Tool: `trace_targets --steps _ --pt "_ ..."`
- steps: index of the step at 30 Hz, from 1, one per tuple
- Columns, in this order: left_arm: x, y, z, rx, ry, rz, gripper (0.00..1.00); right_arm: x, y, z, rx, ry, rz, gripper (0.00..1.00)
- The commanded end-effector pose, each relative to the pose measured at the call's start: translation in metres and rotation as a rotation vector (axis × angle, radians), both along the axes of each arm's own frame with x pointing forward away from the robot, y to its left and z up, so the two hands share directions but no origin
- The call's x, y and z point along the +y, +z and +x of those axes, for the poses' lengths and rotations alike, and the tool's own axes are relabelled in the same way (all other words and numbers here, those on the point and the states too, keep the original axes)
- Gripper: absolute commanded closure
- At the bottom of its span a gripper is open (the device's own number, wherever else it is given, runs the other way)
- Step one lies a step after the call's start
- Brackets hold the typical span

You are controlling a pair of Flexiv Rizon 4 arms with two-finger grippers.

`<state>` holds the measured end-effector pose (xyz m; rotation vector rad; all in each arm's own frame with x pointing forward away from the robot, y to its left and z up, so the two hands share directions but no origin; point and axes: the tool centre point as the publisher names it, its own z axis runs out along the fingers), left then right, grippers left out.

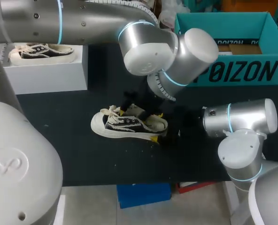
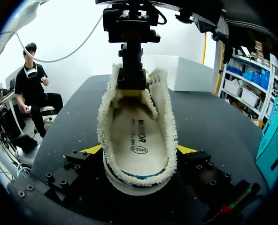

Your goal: Take the shoe out of the shoebox, open the shoe tongue, remove and reinsert the insole, then place the shoe into the shoebox

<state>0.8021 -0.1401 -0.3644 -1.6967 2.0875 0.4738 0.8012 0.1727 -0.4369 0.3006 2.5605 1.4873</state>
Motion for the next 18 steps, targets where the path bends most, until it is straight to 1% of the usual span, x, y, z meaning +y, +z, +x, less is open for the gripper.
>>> trace_targets --steps 1,2,3,13,18 --pt "-0.002 -0.006 0.007 0.019 -0.003 0.010 0.82 0.001 -0.004 0.000 0.001 -0.003 -0.001 1.00" --pt "-0.002 -0.005 0.008 0.018 -0.005 0.012 0.95 0.001 -0.004 0.000 0.001 -0.003 -0.001 1.00" --pt "-0.002 -0.005 0.008 0.015 -0.007 0.016 1.00 0.001 -0.004 0.000 0.001 -0.003 -0.001 1.00" --pt "-0.003 0.010 0.011 -0.006 0.004 -0.008 1.00 0.001 -0.004 0.000 0.001 -0.003 -0.001 1.00" --pt "-0.003 0.020 0.011 -0.042 0.009 -0.024 1.00 0.001 -0.004 0.000 0.001 -0.003 -0.001 1.00"
